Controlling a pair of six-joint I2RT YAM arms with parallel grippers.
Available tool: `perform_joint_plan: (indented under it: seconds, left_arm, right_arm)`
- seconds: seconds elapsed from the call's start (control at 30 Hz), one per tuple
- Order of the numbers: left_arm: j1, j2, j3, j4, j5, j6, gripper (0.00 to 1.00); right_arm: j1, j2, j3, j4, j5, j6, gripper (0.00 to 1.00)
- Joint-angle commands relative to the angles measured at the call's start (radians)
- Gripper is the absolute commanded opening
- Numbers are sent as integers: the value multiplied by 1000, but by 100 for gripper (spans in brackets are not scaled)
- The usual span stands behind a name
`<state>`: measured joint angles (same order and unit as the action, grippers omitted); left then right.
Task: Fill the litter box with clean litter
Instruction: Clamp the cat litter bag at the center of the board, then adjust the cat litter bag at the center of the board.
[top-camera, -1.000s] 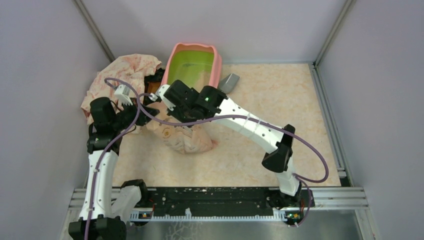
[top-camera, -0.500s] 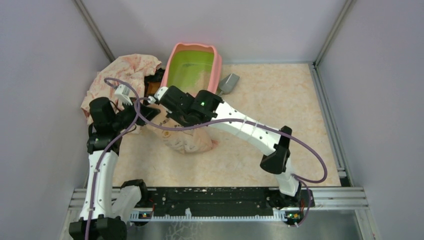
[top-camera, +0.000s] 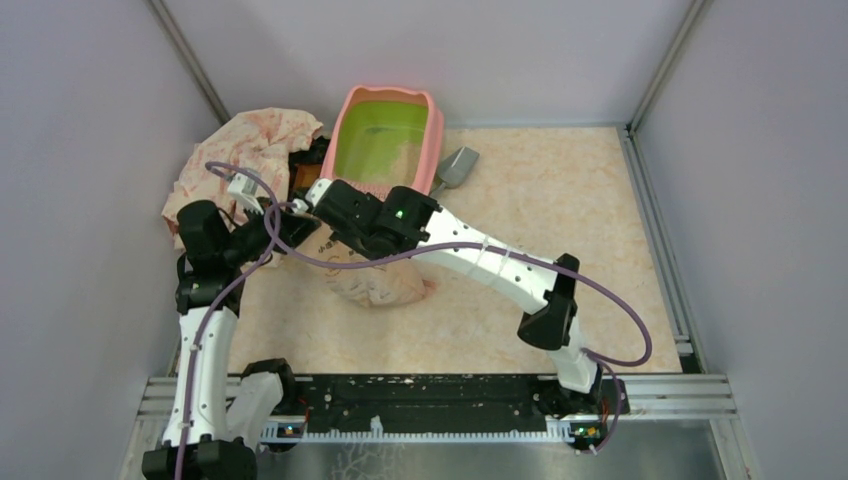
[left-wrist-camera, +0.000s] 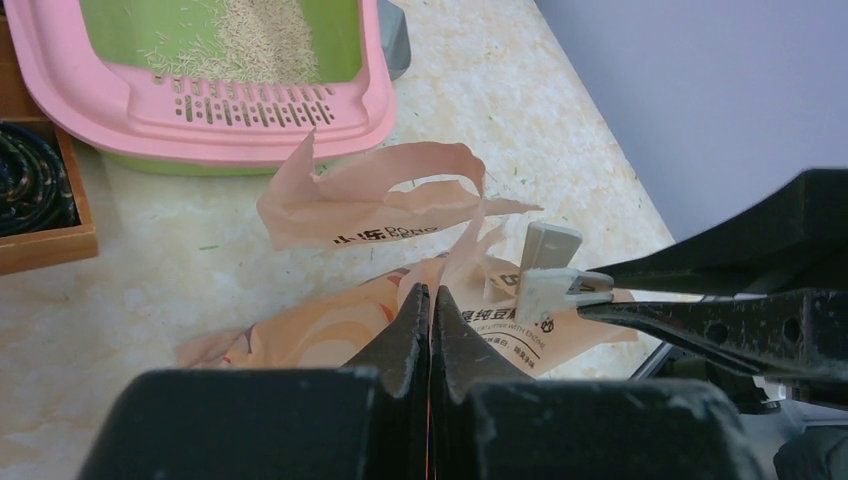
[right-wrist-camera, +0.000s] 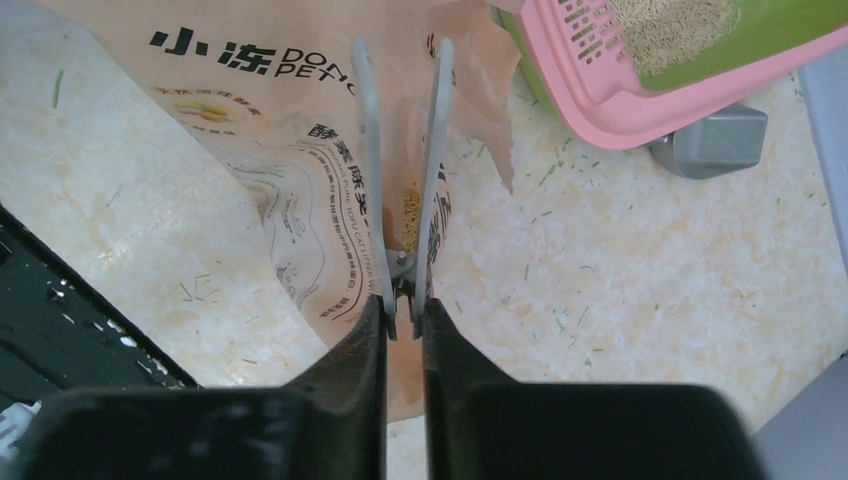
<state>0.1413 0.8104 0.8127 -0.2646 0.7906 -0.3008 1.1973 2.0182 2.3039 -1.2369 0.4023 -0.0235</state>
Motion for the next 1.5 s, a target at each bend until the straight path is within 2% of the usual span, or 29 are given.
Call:
perform_joint_plan:
  seconds: [0.0, 0.07, 0.13, 0.23, 0.37, 0.53, 0.67, 0.83, 0.97, 1.13, 1.3, 1.47]
  left_arm:
    - [25, -11, 30, 140, 4, -10, 0]
    - [26, -9, 35, 145, 8, -13, 0]
    - [27, -9, 37, 148, 11, -16, 0]
    - [28, -8, 38, 152, 15, -23, 0]
    - [29, -9, 39, 154, 20, -26, 0]
    - [31, -14, 39, 160, 22, -33, 0]
    - [31, -13, 37, 162, 28, -33, 0]
    - [32, -20, 41, 165, 38, -23, 0]
    - [33, -19, 53, 160, 66, -7, 0]
    - [32, -20, 61, 171, 125, -15, 0]
    - [33, -13, 76, 150, 129, -5, 0]
    - [33, -4, 86, 147, 136, -11, 0]
  right_arm:
    - [-20, -8, 23, -41, 68, -8, 17]
    - [-31, -13, 19, -34, 55, -10, 32]
    - [-40, -28, -3, -6, 39, -10, 39]
    - [-57, -72, -64, 63, 1, -10, 48]
    - [-84, -146, -163, 156, -68, 0, 55]
    - [-129, -310, -365, 323, -206, 77, 57]
    - [-146, -497, -616, 517, -352, 118, 60]
    - [-151, -684, -910, 702, -398, 116, 61]
    - [-162, -837, -1161, 934, -512, 92, 63]
    - [-174, -840, -1276, 1057, -526, 50, 62]
    - [-174, -838, -1370, 1269, -581, 28, 62]
    - [-174, -777, -1361, 1338, -563, -38, 61]
